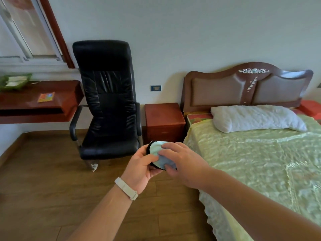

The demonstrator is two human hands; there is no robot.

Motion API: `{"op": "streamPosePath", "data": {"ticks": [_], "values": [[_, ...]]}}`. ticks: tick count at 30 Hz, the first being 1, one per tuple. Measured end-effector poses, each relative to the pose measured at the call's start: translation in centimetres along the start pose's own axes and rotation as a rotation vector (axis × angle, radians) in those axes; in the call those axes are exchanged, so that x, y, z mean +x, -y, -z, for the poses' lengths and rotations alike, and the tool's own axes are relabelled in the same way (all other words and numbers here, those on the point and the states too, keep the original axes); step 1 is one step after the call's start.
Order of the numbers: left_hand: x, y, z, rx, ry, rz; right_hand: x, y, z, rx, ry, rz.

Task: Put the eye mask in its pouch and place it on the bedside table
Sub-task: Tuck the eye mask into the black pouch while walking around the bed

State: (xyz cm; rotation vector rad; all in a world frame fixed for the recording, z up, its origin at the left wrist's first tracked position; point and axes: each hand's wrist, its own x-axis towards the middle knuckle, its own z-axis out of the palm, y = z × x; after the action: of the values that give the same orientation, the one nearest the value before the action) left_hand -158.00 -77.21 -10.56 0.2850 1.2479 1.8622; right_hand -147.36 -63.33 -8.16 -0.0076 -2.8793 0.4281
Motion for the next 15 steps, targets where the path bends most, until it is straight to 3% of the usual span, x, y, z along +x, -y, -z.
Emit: {"op": "streamPosePath", "data": {"ticks": [6, 15], "values": [[8.6, -5.3, 3.0, -0.005, 0.099, 0.005, 9.5, -3.4, -0.1, -0.039, -0.005, -0.026], [20.1, -7.8, 2.6, 0.029, 0.136, 0.069, 16.3, -11.9, -0.5, -0.034, -0.028, -0.106]]}}
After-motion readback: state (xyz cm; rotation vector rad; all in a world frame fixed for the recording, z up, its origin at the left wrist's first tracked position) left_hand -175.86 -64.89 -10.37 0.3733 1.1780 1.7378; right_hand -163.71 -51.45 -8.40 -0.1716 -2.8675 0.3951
